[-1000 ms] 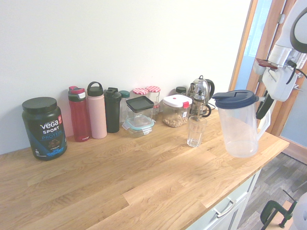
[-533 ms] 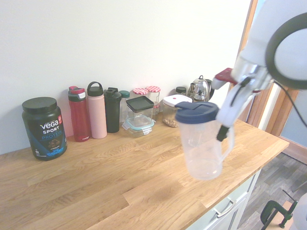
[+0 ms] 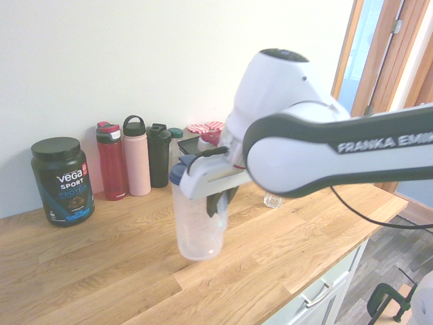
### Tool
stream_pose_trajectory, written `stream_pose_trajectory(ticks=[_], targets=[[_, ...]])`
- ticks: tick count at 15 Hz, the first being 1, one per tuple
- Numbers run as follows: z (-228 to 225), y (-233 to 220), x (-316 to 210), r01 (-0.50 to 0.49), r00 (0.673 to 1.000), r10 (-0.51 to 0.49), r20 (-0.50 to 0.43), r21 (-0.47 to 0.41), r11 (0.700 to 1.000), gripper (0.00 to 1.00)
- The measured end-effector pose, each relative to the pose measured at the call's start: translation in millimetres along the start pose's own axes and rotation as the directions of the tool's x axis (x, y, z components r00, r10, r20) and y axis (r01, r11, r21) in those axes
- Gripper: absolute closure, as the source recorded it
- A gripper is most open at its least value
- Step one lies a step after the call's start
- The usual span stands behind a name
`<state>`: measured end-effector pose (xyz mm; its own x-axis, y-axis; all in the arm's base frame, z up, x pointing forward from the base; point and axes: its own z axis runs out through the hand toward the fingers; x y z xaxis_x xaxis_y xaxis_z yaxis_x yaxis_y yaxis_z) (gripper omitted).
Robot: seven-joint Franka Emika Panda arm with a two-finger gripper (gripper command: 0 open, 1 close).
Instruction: Pour me some water
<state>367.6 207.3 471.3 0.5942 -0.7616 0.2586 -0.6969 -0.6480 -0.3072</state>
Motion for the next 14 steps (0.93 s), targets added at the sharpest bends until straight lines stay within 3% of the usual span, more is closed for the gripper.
stream_pose_trajectory(ticks=[6,11,12,14], targets=[[23,-18,-27,-0.006,0.990,0.007,-0.144,0.006,1.000,1.00],[30,-23,-23,-0.012,0.990,0.018,-0.138,0.041,0.999,1.00],[35,-23,-22,-0.010,0.992,0.016,-0.129,0.046,0.999,0.00],[46,-23,-19,-0.009,0.993,0.014,-0.116,0.039,0.999,0.00]])
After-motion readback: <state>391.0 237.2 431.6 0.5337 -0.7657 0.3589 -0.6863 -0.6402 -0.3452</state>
